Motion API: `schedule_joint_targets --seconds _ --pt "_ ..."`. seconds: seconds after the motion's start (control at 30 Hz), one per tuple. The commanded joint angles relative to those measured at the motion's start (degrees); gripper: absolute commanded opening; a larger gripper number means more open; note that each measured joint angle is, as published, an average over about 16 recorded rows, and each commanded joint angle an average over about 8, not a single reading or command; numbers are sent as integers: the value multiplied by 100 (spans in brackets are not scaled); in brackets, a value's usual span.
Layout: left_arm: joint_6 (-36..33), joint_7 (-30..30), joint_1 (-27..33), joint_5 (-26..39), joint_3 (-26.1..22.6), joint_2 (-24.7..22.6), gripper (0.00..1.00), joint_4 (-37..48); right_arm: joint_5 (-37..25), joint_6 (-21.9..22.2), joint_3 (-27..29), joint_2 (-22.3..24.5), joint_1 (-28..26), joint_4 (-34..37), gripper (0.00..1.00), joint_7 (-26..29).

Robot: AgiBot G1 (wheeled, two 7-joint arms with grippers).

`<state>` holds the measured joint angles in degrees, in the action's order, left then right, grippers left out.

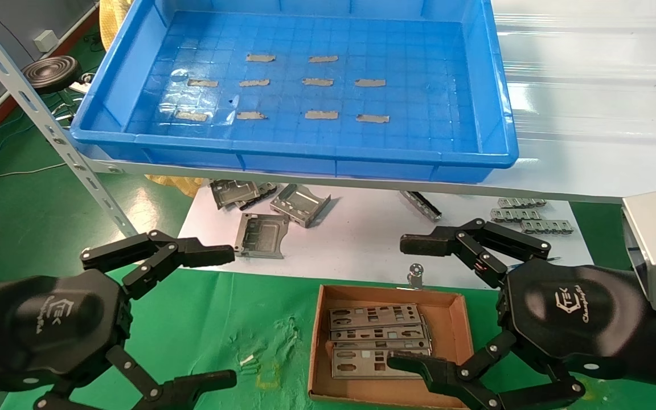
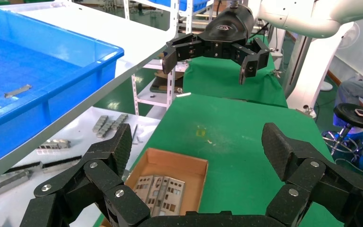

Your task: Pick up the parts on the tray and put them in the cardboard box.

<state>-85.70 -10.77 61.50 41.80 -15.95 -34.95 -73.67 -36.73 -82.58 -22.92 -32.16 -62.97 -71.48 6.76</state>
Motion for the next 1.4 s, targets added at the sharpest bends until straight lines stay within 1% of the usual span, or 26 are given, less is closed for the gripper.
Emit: schedule_joint_targets --seconds 0.03,1.4 --pt "1 1 1 1 -2 -2 100 3 0 0 0 0 0 0 100 0" --pt "3 6 8 7 -11 -11 100 17 0 0 0 0 0 0 100 0"
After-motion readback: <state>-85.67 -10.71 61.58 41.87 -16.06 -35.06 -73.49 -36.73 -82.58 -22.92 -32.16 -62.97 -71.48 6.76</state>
